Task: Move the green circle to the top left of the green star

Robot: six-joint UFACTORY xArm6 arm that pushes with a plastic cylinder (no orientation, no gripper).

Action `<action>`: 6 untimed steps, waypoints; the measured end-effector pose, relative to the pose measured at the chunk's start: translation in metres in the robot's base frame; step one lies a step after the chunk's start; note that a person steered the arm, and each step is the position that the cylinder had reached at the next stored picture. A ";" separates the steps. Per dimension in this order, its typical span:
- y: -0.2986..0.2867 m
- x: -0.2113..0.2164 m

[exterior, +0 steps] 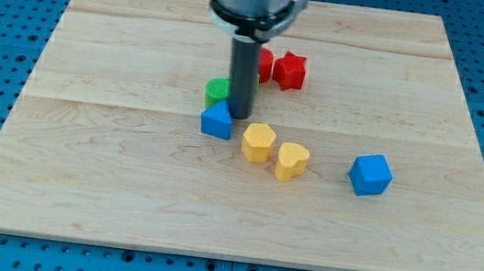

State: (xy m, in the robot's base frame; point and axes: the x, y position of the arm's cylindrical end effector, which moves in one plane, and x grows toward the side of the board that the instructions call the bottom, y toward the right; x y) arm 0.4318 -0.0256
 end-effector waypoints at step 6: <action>-0.078 -0.100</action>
